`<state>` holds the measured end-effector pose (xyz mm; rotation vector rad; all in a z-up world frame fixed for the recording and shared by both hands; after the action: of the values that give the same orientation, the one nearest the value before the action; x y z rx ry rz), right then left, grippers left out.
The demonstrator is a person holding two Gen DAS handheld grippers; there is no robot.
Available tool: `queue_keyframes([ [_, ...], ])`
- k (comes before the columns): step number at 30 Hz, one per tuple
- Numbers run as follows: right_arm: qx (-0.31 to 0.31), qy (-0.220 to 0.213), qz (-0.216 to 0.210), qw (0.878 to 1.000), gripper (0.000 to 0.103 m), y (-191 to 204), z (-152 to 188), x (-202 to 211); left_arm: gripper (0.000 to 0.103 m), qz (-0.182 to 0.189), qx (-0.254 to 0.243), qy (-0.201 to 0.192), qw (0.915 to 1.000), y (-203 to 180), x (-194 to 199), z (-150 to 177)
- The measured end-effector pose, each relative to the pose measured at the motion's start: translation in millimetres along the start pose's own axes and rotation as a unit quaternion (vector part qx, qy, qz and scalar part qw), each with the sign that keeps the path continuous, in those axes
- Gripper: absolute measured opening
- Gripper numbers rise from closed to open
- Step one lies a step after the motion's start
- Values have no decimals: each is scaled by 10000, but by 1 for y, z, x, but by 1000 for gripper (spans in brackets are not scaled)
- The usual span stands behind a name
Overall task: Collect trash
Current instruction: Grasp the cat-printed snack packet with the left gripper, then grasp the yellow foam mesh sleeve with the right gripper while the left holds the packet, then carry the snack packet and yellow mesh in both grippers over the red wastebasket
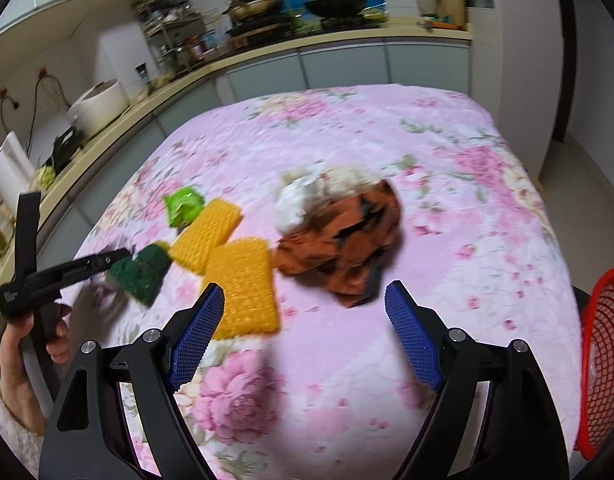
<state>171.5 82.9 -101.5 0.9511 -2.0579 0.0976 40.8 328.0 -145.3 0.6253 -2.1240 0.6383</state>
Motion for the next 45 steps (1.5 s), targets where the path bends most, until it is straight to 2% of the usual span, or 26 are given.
queue_keyframes([
  [2,67,108,-116,9999,80,9,2,-7,46,25,-6,-16,10000,1,1,0],
  [5,162,264,-239,9992,80,20,4,-17,39,75,13,-25,10000,2,3,-1],
  [11,418,448,-363,9975,79,43,5,-40,35,108,78,-147,9998,6,13,-7],
  [13,478,510,-355,9969,76,47,5,-49,35,65,54,-223,9997,7,18,-10],
  [16,567,558,-320,9963,66,52,4,-58,35,17,20,-327,9995,7,25,-13],
  [18,600,598,-314,9959,56,54,5,-62,35,8,25,-361,9993,8,28,-14],
  [24,584,564,-295,9963,36,52,7,-62,35,4,15,-405,9992,9,31,-15],
  [29,584,516,-373,9963,29,53,9,-55,35,0,-30,-472,9989,6,36,-16],
  [35,509,387,-467,9969,28,52,8,-40,35,26,-96,-530,9985,0,43,-16],
  [45,304,-170,-399,9986,28,36,-13,4,35,248,-357,-739,9963,-30,55,-24],
])
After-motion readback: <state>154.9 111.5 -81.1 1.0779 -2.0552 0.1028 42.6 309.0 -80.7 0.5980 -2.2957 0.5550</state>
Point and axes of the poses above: each gripper's, at about its wrist camera, not at the fingertips, and x roughly against the way its jaws point, y to its left, z to its underside, the point moved 8 cm from there along -x, roughly the way its jaws point, and after that the axes turned 1 degree about y, right-handed, at the moved point
